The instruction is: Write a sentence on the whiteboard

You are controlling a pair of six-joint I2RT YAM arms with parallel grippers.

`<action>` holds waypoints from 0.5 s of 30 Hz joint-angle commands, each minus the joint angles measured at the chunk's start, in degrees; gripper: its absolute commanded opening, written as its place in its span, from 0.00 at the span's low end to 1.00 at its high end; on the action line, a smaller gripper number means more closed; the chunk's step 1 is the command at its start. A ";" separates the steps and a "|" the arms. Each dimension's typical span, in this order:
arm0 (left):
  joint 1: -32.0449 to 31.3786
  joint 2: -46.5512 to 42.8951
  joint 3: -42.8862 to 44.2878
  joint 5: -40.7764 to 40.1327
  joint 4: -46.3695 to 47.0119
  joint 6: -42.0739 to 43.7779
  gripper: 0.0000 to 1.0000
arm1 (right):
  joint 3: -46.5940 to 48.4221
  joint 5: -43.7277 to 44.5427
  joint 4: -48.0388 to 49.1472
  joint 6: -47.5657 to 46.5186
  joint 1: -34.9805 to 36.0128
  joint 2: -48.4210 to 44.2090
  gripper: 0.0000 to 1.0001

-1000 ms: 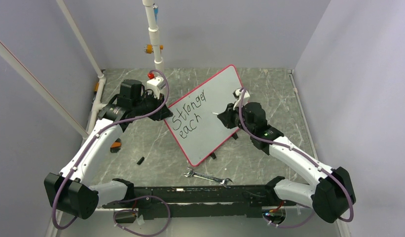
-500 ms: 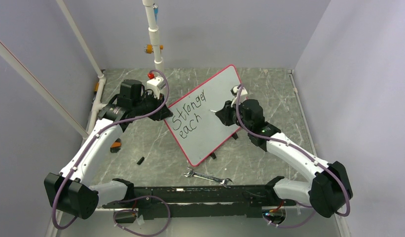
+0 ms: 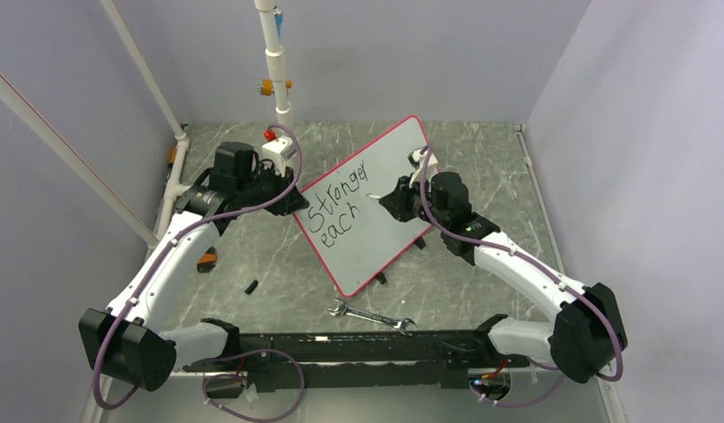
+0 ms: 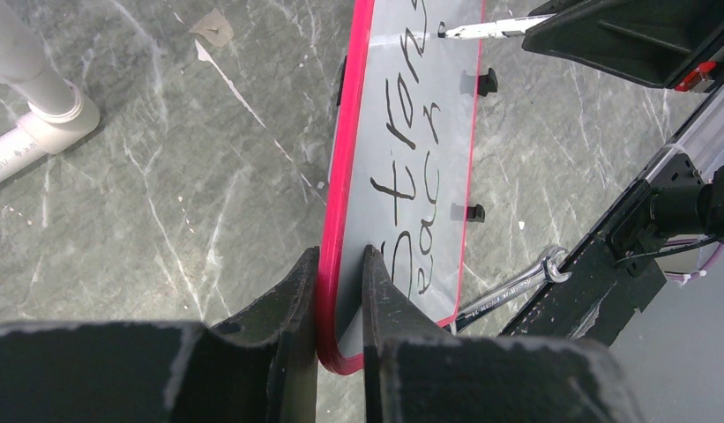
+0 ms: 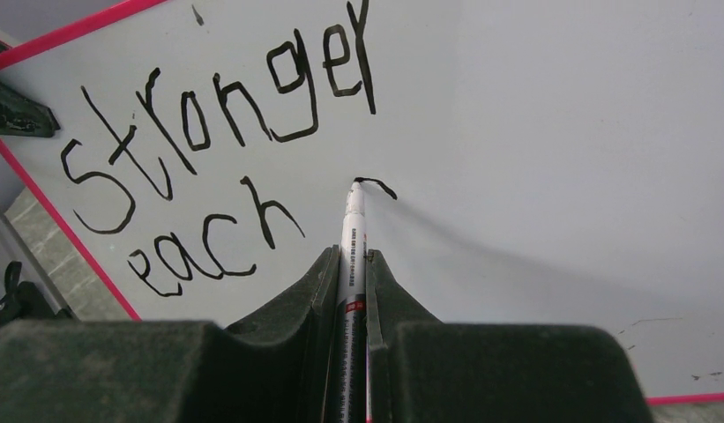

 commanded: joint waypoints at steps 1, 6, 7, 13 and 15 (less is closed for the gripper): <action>0.73 -0.51 0.37 -9.47 1.95 6.39 0.00 | 2.18 -3.11 1.83 0.91 -0.20 0.59 0.00; 0.77 -0.53 0.34 -9.56 1.89 6.39 0.00 | 1.04 -4.23 1.03 1.05 -0.07 0.27 0.00; 0.76 -0.55 0.36 -9.53 1.95 6.39 0.00 | 0.74 -4.45 0.72 0.96 -0.07 0.11 0.00; 0.73 -0.73 0.37 -9.64 1.98 6.30 0.00 | -1.21 -4.54 -1.19 0.40 -0.04 -0.70 0.00; 0.74 -0.73 0.33 -9.64 1.96 6.30 0.00 | -1.77 -4.32 -1.72 0.12 -0.08 -1.04 0.00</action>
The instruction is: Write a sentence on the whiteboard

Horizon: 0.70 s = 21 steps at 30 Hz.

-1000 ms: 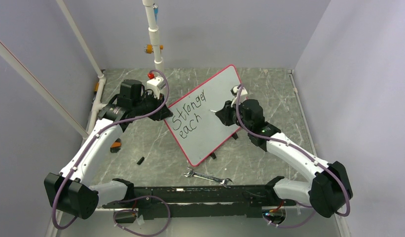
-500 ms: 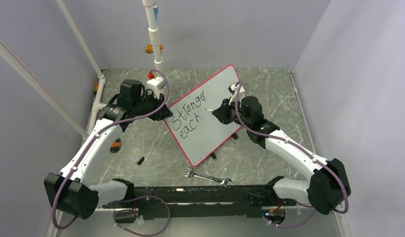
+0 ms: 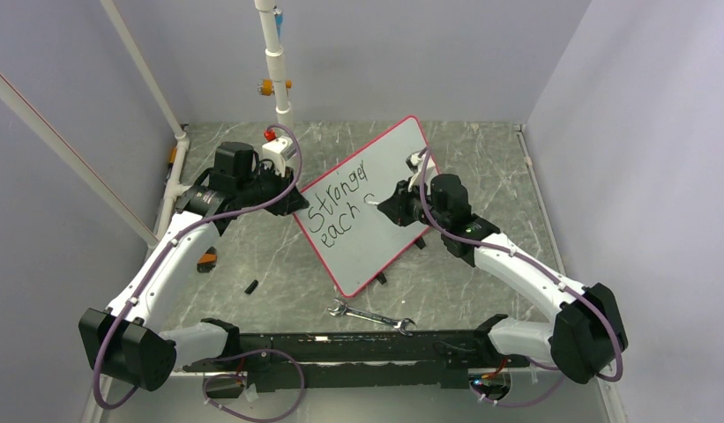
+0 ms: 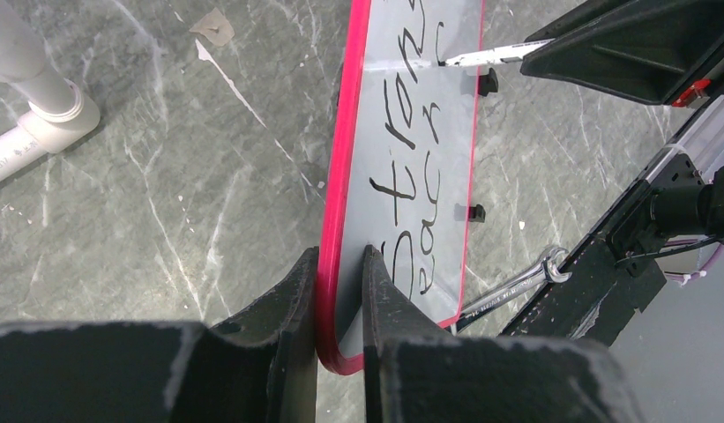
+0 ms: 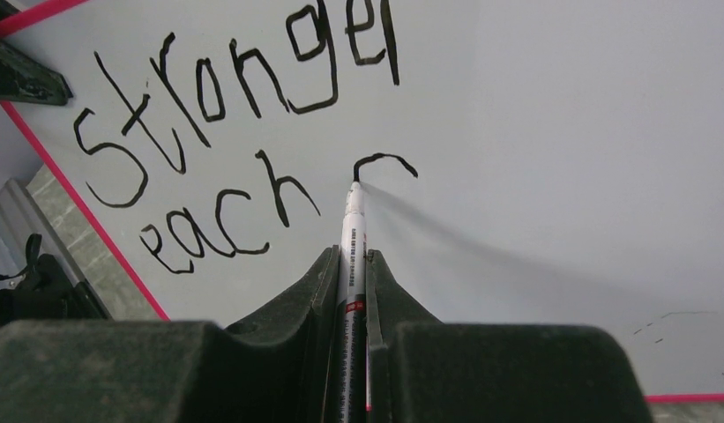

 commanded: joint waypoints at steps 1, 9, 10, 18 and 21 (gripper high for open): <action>0.73 -0.73 0.30 -9.60 2.06 6.34 0.00 | -1.55 -0.65 -1.42 -0.26 -0.08 -1.49 0.00; 0.74 -0.73 0.29 -9.45 2.12 6.34 0.00 | -2.45 3.43 -3.79 -1.68 -0.09 -2.51 0.00; 0.75 -0.73 0.29 -9.45 2.10 6.34 0.00 | -2.32 4.14 -4.05 -1.78 -0.08 -2.49 0.00; 0.75 -0.73 0.33 -9.51 2.13 6.38 0.00 | -0.09 8.30 -4.27 -1.99 -0.04 -1.50 0.00; 0.75 -0.73 0.24 -9.51 2.10 6.43 0.00 | 1.36 8.55 -3.86 -1.91 -0.10 -0.48 0.00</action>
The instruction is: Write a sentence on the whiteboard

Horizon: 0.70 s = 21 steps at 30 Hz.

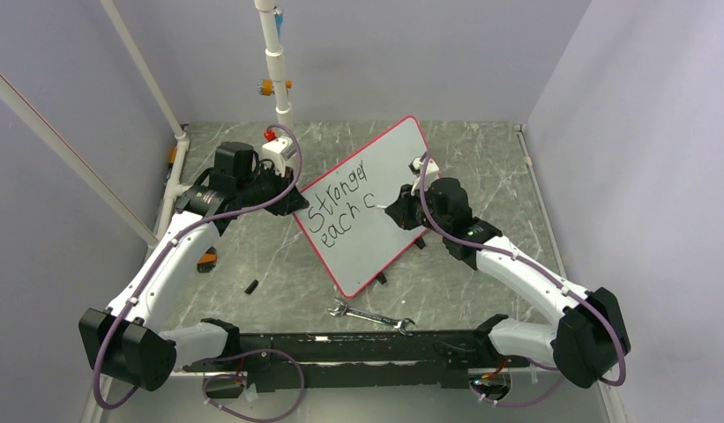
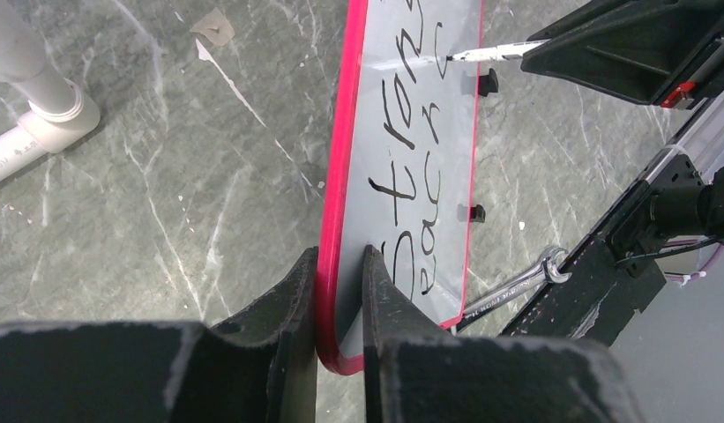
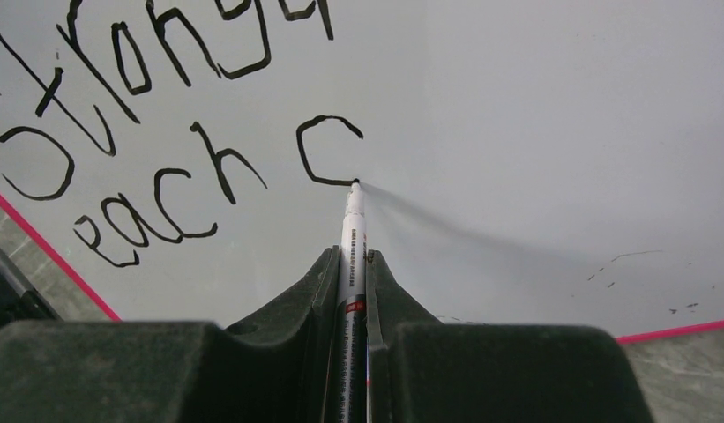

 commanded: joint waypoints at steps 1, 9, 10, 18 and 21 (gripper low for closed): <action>0.75 -0.73 0.24 -9.47 2.03 6.52 0.00 | 3.46 3.11 0.50 -0.89 -0.09 1.65 0.00; 0.73 -0.81 0.31 -9.47 2.05 6.53 0.00 | 7.16 3.45 1.73 -0.59 -0.10 4.44 0.00; 0.73 -0.81 0.37 -9.43 2.07 6.61 0.00 | 7.55 3.50 1.91 -0.55 -0.13 4.75 0.00; 0.74 -0.77 0.38 -9.38 2.01 6.61 0.00 | 11.05 3.27 2.89 -0.37 -0.15 7.83 0.00; 0.73 -0.73 0.33 -9.38 2.07 6.61 0.00 | 12.08 3.06 2.95 -0.44 -0.09 8.51 0.00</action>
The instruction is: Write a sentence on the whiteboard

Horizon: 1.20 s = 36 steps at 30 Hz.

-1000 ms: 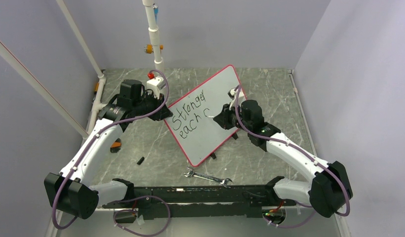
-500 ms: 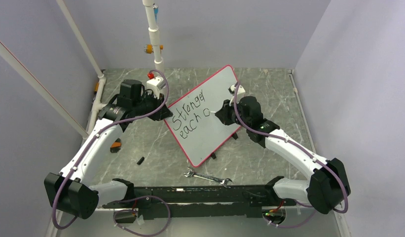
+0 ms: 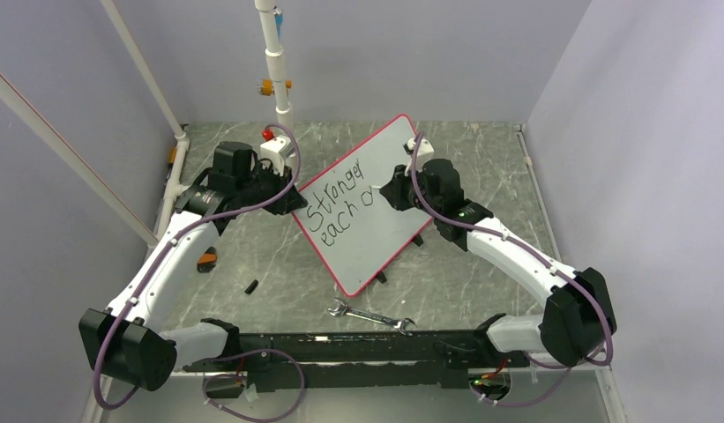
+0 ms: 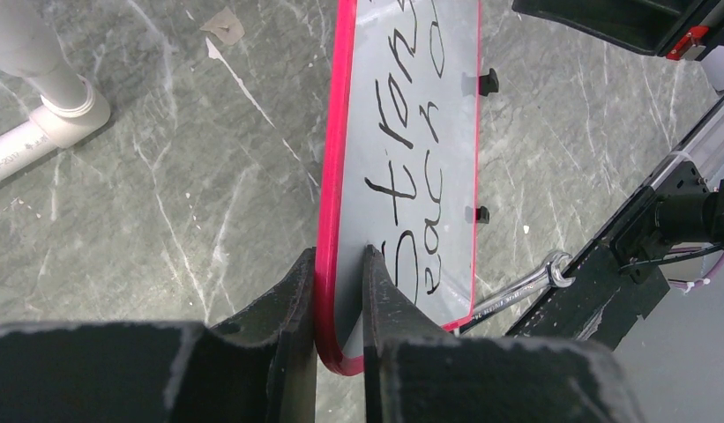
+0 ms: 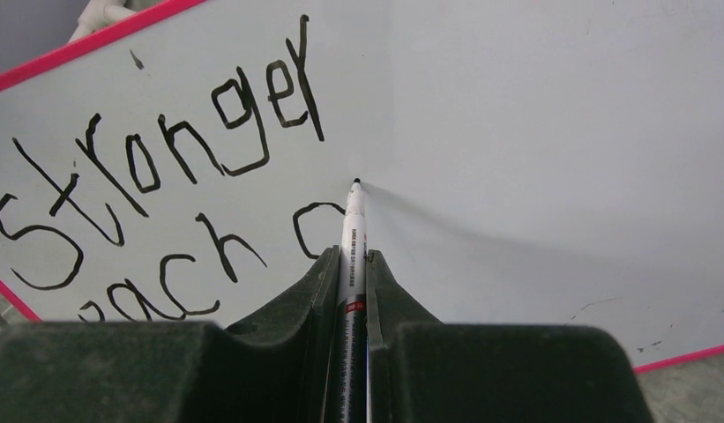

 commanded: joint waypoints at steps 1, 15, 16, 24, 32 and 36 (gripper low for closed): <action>0.38 -0.73 0.34 -8.84 2.05 6.88 0.00 | 3.38 0.44 2.78 -0.32 -0.03 1.50 0.00; 0.42 -0.65 0.41 -8.92 2.00 6.82 0.00 | 5.17 0.25 2.92 -0.16 -0.10 1.93 0.00; 0.40 -0.66 0.41 -8.90 2.01 6.85 0.00 | 4.74 0.20 2.95 -0.03 -0.10 1.70 0.00; 0.38 -0.64 0.44 -9.00 2.04 6.83 0.00 | -0.12 -0.91 2.89 1.00 -0.11 -1.16 0.00; 0.41 -0.64 0.46 -8.92 1.99 6.82 0.00 | -5.95 -0.87 2.63 1.70 -0.04 -4.48 0.00; 0.44 -0.73 0.30 -9.01 2.05 6.82 0.00 | -7.45 -0.53 2.26 1.64 -0.04 -5.17 0.00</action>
